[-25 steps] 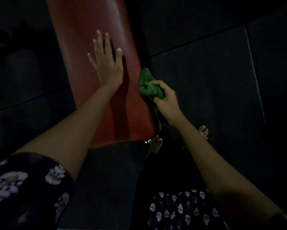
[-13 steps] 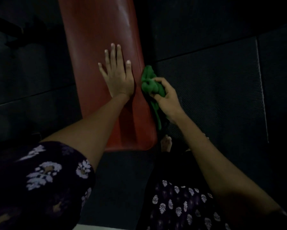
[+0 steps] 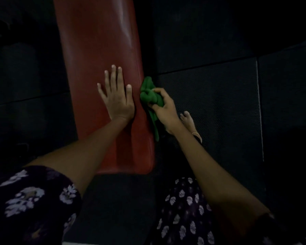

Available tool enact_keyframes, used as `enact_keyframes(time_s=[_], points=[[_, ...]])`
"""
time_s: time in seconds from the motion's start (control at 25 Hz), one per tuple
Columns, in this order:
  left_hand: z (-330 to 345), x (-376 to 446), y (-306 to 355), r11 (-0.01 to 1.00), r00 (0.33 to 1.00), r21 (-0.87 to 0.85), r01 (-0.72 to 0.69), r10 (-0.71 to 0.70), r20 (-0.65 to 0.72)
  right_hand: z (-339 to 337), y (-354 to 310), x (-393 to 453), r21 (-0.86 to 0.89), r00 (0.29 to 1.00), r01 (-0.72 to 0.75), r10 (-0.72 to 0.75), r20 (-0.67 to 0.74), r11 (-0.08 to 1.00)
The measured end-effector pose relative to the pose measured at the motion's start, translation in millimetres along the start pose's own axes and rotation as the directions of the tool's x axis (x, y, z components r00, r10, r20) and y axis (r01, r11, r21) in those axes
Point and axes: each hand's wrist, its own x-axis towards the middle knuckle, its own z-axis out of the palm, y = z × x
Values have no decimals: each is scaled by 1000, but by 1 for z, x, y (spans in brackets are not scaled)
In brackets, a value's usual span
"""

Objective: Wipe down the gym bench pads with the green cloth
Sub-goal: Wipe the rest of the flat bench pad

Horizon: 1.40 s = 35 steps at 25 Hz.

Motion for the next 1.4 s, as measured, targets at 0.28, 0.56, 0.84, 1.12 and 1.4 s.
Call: enact_keyframes(time_s=[0.28, 0.56, 0.84, 1.12, 1.4], points=[[-3, 0, 1, 999, 999, -14, 32, -32, 16, 3, -43, 71, -95, 995, 97, -98, -10, 991], [-29, 24, 9, 958, 990, -251, 141, -140, 21, -3, -57, 87, -94, 999, 23, -20, 29, 995], [-33, 177, 21, 968, 996, -234, 91, -85, 36, 10, -49, 110, -143, 999, 23, -27, -26, 989], [0, 251, 42, 992, 992, -26, 124, -124, 27, 5, -100, 195, -182, 995, 92, -99, -33, 979], [1, 250, 43, 991, 991, -27, 133, -133, -13, 7, -109, 184, -360, 994, 100, -73, 87, 928]])
